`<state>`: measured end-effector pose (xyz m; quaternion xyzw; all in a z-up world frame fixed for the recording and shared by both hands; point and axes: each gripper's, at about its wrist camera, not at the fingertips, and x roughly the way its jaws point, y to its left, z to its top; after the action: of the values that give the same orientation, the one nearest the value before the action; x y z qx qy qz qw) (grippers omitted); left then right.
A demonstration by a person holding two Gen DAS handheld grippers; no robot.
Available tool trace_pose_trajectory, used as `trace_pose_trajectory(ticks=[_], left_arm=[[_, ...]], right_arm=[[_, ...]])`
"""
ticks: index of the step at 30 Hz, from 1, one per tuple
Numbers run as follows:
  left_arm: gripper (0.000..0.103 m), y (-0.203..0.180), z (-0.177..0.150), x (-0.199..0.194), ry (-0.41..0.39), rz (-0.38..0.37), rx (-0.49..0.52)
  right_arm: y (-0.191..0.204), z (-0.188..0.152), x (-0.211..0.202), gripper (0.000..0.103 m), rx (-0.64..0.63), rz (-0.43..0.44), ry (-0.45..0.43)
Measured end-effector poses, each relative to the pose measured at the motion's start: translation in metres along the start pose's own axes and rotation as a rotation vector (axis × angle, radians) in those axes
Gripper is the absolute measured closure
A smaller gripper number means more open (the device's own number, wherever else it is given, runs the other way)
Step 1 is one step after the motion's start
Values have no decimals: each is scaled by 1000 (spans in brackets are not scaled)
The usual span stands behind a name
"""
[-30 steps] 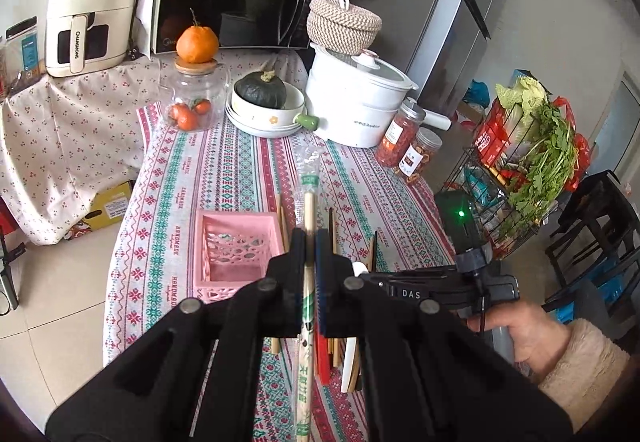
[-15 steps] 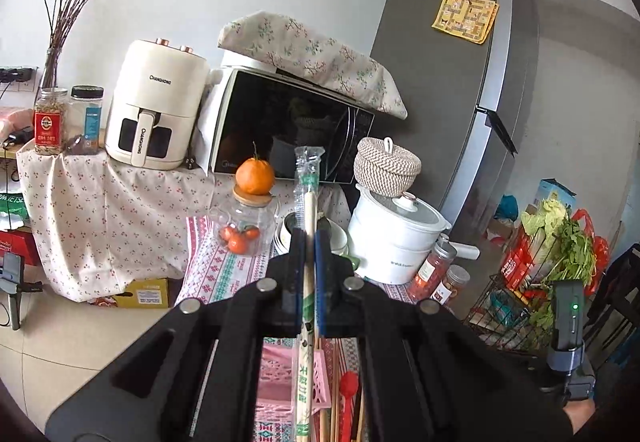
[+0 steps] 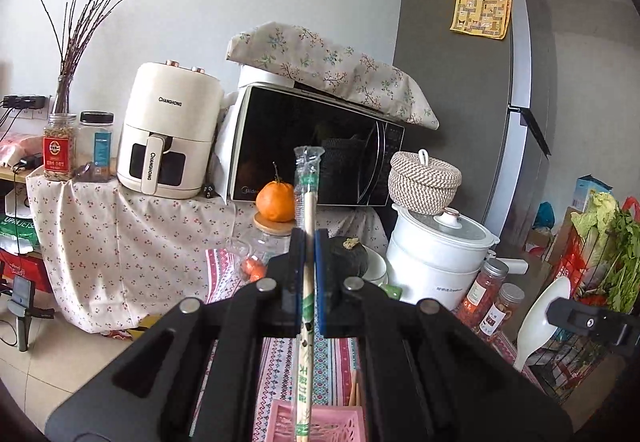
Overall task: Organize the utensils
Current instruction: 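Lift chopstick with left tool and spoon with right tool into pink basket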
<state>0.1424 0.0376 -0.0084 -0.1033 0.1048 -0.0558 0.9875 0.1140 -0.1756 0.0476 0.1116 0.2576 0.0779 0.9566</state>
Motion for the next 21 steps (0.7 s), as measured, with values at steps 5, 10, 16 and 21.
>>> trace_pose_trajectory(ticks=[5,10,16,21], left_arm=[[97,5,-10,12,70,12,6],[60,15,-11,14,182,8,-39],[30,29,-3,-8,301,45,-64],[19,46,-5,-22,424,93,-50]], right_arm=[[4,-1,9,100,22,4,-34],[14,-6,20,100,-2,2,-44],[26,-12,34,100,-34,1,-36],[40,-19,47,99,-91,-14,-14]])
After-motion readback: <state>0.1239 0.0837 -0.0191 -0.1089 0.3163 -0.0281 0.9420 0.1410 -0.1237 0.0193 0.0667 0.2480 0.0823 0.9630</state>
